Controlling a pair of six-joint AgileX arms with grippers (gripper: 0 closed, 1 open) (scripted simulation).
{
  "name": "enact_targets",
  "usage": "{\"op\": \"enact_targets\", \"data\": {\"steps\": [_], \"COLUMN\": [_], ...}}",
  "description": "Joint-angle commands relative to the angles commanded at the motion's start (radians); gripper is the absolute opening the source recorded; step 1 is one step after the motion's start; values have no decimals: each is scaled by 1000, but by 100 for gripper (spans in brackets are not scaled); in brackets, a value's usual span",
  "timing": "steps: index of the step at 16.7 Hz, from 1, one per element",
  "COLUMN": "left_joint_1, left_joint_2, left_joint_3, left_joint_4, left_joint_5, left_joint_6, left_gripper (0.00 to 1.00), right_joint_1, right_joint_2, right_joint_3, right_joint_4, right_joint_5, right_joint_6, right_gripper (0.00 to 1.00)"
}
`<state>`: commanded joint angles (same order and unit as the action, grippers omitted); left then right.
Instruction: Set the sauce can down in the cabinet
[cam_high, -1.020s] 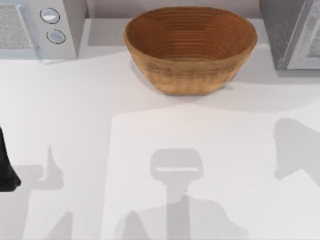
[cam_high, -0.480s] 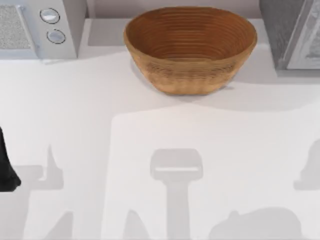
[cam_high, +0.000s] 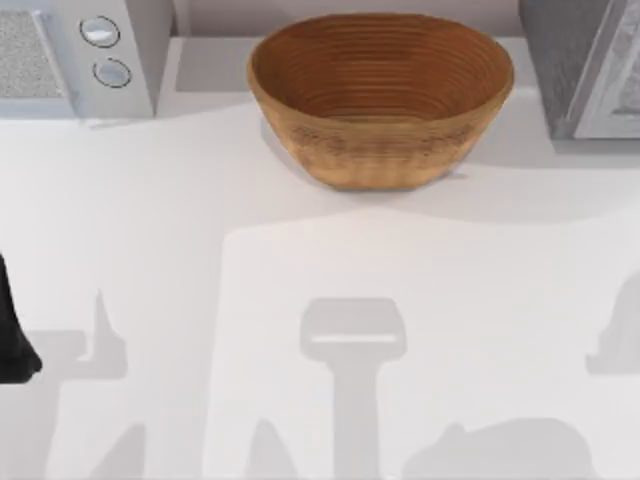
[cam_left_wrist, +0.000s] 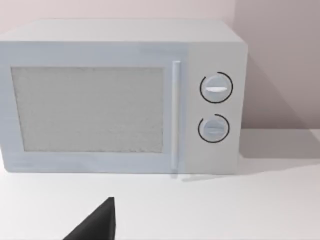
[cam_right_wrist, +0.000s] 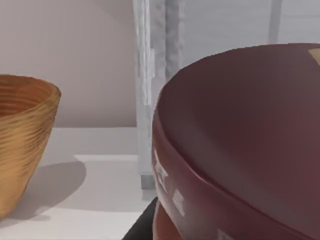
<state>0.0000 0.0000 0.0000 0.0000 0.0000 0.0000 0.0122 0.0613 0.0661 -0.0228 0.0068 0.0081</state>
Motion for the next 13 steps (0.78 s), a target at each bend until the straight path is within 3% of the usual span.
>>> {"op": "enact_targets", "data": {"steps": [6,13], "left_joint_1": [0,0], "left_joint_2": [0,0], "left_joint_3": [0,0], "left_joint_4": [0,0], "left_joint_5": [0,0], "left_joint_6": [0,0], "left_gripper": [100,100], "right_joint_1": [53,107], "right_joint_2": [340,886], "right_joint_3": [407,1228], "right_joint_4": [-130,-339], "right_joint_5": [49,147], "right_joint_6": [21,26], "right_gripper": [0,0]}}
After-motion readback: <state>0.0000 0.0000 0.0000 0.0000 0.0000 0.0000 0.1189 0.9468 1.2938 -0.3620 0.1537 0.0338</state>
